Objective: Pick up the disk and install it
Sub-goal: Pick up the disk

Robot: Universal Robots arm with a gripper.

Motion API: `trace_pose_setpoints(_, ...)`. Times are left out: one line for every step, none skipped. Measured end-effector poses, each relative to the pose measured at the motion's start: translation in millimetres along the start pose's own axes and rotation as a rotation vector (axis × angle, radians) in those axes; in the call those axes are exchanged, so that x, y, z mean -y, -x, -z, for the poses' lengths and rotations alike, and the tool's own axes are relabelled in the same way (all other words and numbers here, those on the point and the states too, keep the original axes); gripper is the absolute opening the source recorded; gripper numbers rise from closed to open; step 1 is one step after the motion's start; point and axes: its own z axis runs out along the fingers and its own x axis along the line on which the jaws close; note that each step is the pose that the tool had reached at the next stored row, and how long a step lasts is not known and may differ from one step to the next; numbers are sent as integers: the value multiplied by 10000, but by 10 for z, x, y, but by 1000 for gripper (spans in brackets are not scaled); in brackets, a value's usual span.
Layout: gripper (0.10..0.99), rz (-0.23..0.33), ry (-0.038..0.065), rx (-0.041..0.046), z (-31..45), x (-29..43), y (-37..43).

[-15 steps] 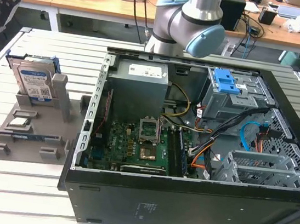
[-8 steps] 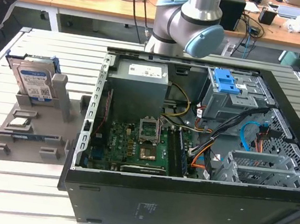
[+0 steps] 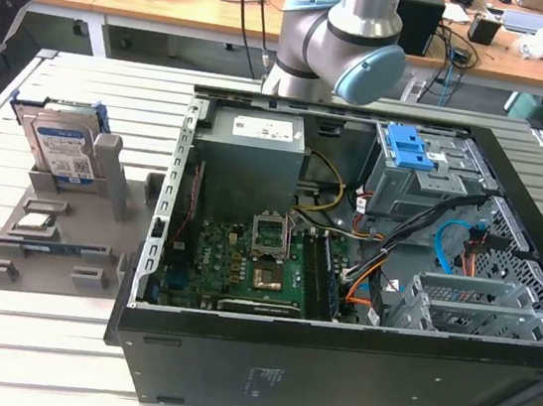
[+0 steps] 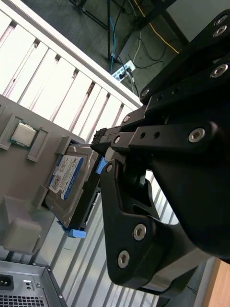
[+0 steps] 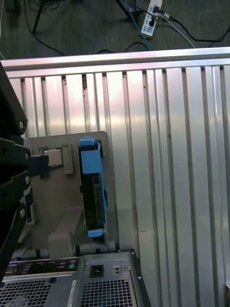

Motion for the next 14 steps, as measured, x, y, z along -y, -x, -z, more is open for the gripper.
trace_pose_setpoints(106,1,0,0,0,0,0)
trace_pose_setpoints(106,0,-1,0,0,0,0)
trace_pose_setpoints(106,8,0,0,0,-1,0)
trace_pose_setpoints(106,121,2,-6,0,-1,0)
trace_pose_setpoints(106,340,8,-14,0,-1,-1)
trace_pose_setpoints(106,717,16,-32,0,-1,0)
trace_pose_setpoints(106,971,22,-43,0,-1,0)
trace_pose_setpoints(106,1321,31,-60,0,-1,0)
trace_pose_setpoints(106,1593,37,-72,0,-1,0)
trace_pose_setpoints(106,1771,41,-80,0,-1,0)
trace_pose_setpoints(106,2183,51,-98,0,-1,0)
trace_pose_setpoints(106,2523,58,-114,0,-1,0)
trace_pose_setpoints(106,2885,67,-130,0,0,0)
trace_pose_setpoints(106,3435,80,-154,0,-1,0)
